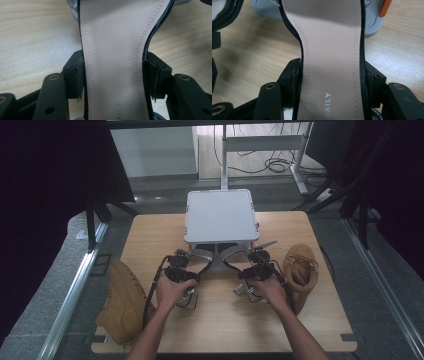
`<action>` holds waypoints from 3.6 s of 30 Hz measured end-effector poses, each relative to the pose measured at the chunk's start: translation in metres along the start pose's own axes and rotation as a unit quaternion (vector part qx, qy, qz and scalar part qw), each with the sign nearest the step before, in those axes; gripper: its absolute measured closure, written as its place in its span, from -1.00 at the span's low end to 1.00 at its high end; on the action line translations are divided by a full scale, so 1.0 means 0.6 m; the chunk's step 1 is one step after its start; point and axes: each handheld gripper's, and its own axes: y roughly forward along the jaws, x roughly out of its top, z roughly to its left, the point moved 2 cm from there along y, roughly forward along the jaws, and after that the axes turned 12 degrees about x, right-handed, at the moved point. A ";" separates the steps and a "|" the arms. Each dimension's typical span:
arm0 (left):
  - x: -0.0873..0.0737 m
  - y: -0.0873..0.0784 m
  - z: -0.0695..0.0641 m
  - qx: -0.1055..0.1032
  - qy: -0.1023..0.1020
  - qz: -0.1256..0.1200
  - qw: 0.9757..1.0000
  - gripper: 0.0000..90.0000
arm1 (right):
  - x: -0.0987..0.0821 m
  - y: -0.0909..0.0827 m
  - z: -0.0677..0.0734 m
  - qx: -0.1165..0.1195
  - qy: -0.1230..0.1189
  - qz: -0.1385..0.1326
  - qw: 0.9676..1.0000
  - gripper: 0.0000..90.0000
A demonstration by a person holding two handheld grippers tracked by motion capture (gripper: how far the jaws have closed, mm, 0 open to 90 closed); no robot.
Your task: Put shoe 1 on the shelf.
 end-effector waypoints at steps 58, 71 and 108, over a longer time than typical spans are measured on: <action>0.028 0.036 -0.026 -0.030 -0.061 -0.079 0.995 -0.50 | 0.019 0.046 -0.011 -0.021 0.036 -0.122 0.992 -0.48; -0.024 -0.042 -0.007 -0.061 -0.029 -0.163 0.984 -0.35 | -0.027 -0.011 0.024 0.022 -0.042 -0.162 0.986 -0.47; -0.193 -0.007 -0.042 -0.029 -0.006 -0.158 0.987 -0.23 | -0.176 -0.008 -0.011 0.042 -0.083 -0.178 0.980 -0.29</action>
